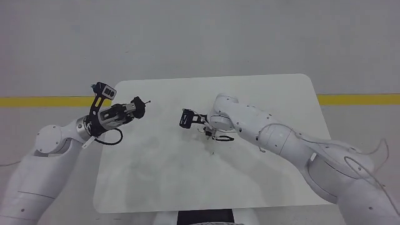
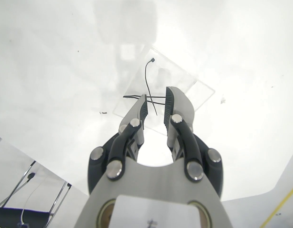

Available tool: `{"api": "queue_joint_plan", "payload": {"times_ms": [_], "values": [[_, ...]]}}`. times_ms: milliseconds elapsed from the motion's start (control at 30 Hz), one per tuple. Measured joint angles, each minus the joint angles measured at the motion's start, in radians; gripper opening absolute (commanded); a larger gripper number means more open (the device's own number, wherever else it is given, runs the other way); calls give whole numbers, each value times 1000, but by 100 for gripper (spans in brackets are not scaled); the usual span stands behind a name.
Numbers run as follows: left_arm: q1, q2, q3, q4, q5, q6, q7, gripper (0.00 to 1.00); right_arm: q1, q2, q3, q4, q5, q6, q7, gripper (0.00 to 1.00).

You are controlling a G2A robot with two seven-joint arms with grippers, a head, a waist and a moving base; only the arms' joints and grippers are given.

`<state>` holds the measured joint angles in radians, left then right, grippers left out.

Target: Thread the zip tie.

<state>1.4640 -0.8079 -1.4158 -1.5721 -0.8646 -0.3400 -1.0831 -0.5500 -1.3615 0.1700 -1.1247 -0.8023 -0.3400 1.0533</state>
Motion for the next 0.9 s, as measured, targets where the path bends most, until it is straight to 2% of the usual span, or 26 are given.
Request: {"api": "queue_joint_plan", "payload": {"times_ms": [300, 767, 900], "values": [[0, 0, 0, 0, 0, 0, 0, 0, -23, -30, 0, 23, -41, 0, 13, 21], [0, 0, 0, 0, 0, 0, 0, 0, -32, -84, 0, 99, -53, 0, 36, 21], [0, 0, 0, 0, 0, 0, 0, 0, -29, -97, 0, 123, -49, 0, 40, 18]]}}
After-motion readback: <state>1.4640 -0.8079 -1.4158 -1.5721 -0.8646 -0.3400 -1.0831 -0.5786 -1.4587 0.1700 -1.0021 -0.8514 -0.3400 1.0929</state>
